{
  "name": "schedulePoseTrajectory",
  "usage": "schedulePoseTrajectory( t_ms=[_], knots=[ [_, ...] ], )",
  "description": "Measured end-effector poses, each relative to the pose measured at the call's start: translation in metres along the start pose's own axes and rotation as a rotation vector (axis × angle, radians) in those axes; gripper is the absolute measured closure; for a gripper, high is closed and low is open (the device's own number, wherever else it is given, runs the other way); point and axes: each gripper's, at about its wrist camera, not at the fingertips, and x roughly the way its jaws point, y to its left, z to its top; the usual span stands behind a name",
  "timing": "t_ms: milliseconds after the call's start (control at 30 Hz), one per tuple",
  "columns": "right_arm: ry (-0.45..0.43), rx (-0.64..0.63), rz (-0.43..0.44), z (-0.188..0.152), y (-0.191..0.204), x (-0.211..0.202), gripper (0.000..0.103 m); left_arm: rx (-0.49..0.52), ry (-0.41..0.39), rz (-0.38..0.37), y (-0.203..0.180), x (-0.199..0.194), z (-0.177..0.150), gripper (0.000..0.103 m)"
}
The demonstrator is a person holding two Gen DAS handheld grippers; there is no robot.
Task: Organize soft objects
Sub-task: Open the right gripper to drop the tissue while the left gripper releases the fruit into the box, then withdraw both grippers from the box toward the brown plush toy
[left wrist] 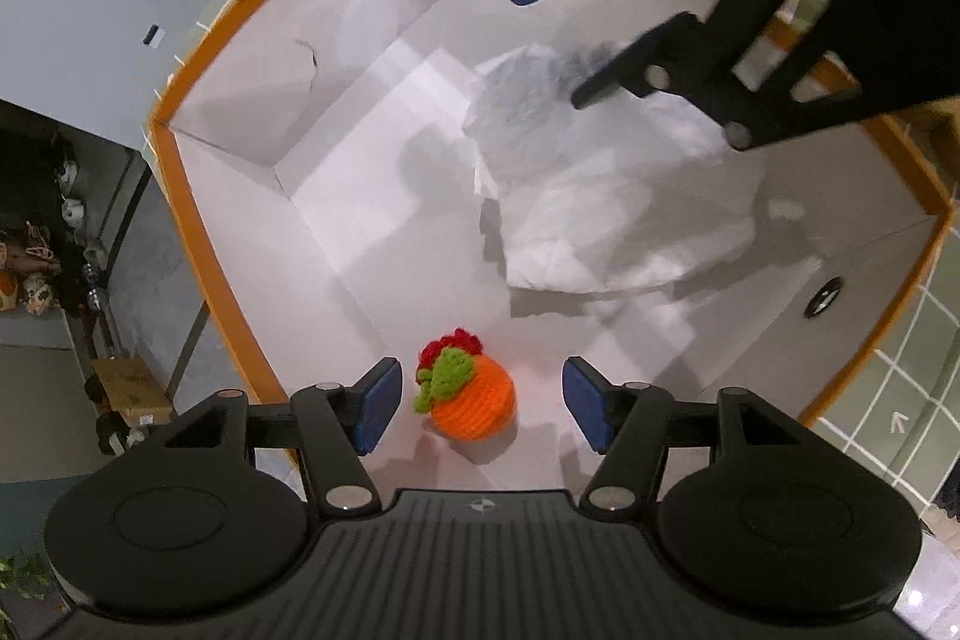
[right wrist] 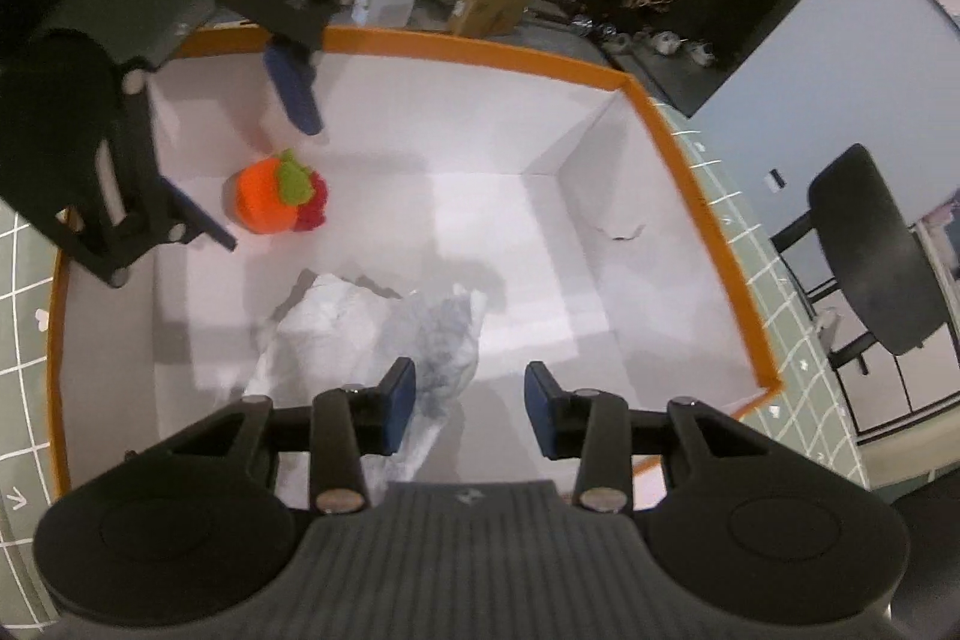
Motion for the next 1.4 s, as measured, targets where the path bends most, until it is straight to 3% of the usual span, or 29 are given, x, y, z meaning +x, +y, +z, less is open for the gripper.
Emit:
schedulePoseTrajectory(
  t_ms=[167, 500, 1067, 1400],
  knots=[
    [-0.054, 0.041, -0.059, -0.001, -0.012, -0.018, 0.064, 0.011, -0.022, 0.009, -0.004, -0.012, 0.001, 0.031],
    [-0.105, 0.088, -0.067, -0.012, -0.031, -0.057, 0.064, 0.019, -0.079, 0.002, -0.017, -0.034, 0.004, 0.03],
    [-0.122, 0.119, -0.106, -0.064, -0.033, -0.103, 0.064, 0.056, -0.129, 0.089, -0.055, -0.083, 0.021, 0.029],
    [-0.143, 0.154, -0.143, -0.104, -0.034, -0.141, 0.064, 0.111, -0.164, 0.13, -0.101, -0.108, 0.034, 0.028]
  ],
)
